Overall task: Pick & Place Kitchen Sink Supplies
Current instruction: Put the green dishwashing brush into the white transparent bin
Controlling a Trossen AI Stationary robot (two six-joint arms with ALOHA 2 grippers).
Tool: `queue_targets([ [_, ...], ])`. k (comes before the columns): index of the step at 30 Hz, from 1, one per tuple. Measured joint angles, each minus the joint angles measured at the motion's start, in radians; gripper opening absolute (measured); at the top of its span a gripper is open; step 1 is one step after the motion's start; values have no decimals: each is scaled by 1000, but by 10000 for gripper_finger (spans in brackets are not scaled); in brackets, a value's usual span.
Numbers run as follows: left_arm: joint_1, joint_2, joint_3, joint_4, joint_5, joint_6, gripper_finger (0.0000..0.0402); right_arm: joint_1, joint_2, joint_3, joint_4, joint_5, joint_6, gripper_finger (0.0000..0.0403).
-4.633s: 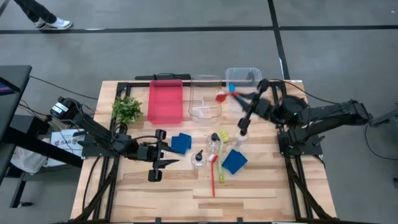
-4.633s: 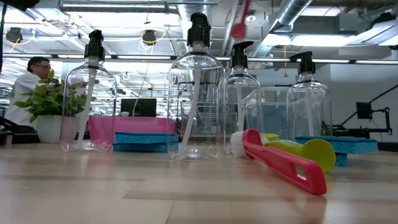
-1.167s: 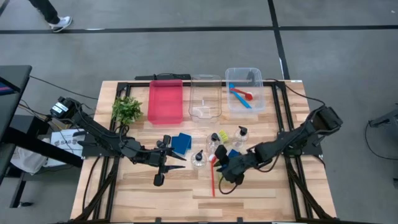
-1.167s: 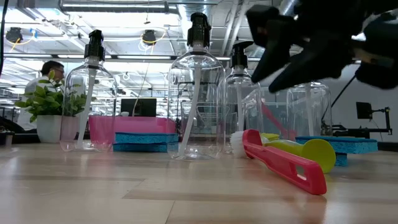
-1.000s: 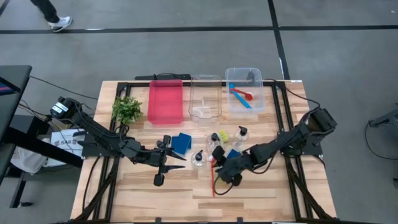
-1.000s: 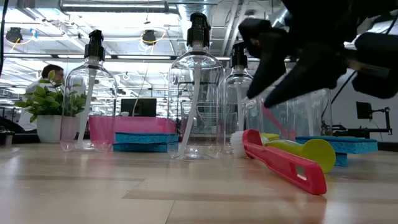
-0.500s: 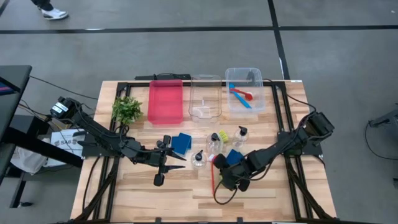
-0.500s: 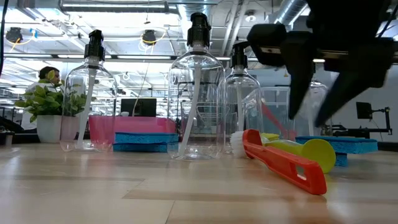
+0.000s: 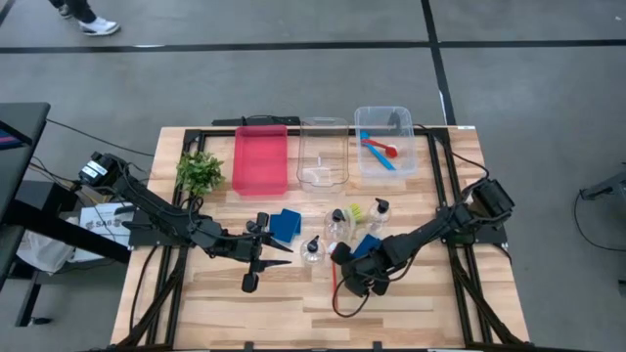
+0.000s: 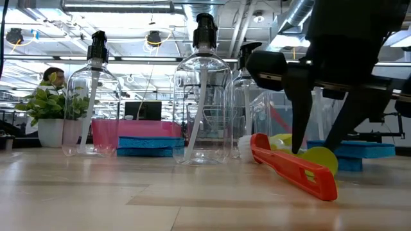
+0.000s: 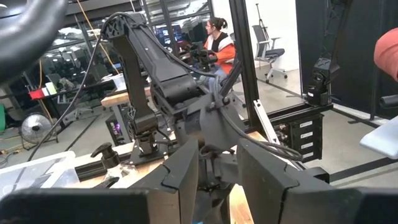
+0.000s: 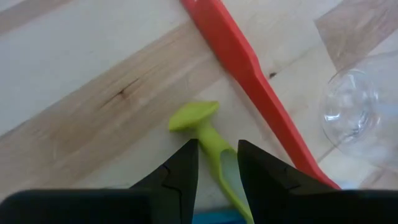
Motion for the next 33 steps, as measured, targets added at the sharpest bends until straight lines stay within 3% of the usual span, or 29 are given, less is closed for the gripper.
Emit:
queue_targets([
  [13, 0, 0, 0, 0, 0, 0, 113, -42, 50, 1, 18, -145, -13, 107],
  [22, 0, 0, 0, 3, 0, 0, 113, -51, 53, 0, 21, -160, -25, 106],
  [33, 0, 0, 0, 3, 0, 0, 113, -51, 53, -1, 13, -157, -28, 49],
])
